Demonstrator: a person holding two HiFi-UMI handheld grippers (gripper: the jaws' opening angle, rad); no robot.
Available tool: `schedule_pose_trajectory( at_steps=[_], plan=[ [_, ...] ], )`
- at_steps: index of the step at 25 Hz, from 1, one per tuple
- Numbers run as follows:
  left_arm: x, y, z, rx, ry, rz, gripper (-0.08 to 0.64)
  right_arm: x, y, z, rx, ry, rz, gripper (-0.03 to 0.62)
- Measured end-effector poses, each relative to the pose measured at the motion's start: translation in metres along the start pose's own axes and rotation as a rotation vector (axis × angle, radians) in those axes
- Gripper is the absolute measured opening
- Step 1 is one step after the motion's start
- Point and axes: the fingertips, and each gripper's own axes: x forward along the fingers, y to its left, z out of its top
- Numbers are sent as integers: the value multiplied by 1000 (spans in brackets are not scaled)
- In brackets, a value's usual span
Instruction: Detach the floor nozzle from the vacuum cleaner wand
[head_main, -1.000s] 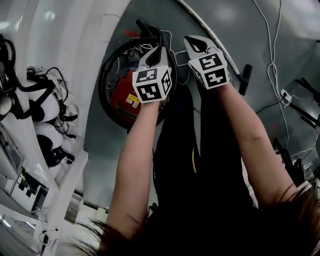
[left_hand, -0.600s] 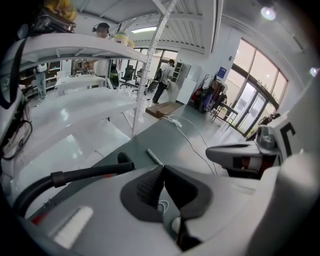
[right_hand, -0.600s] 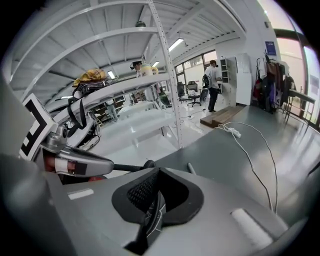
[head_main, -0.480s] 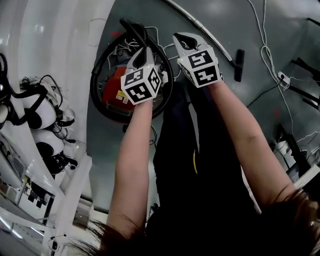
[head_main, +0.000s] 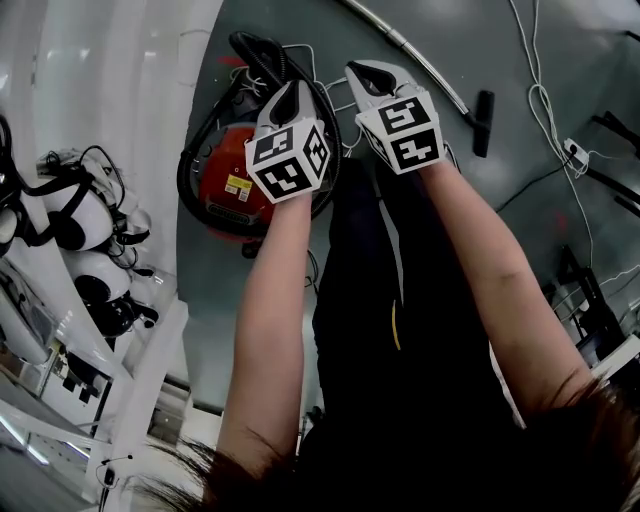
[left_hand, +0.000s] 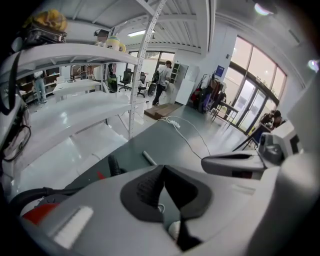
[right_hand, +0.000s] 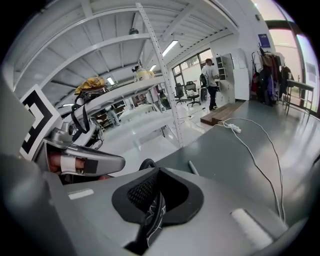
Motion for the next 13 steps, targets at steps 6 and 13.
schedule_pose_trajectory(
  at_steps=[6, 13],
  plan=[
    [-1, -2, -14, -5, 20, 12, 9, -1, 4, -4, 7, -2, 28, -5],
    [-4, -10, -21, 54, 42, -14, 9, -3, 13, -10, 16, 4, 41, -5]
  ],
)
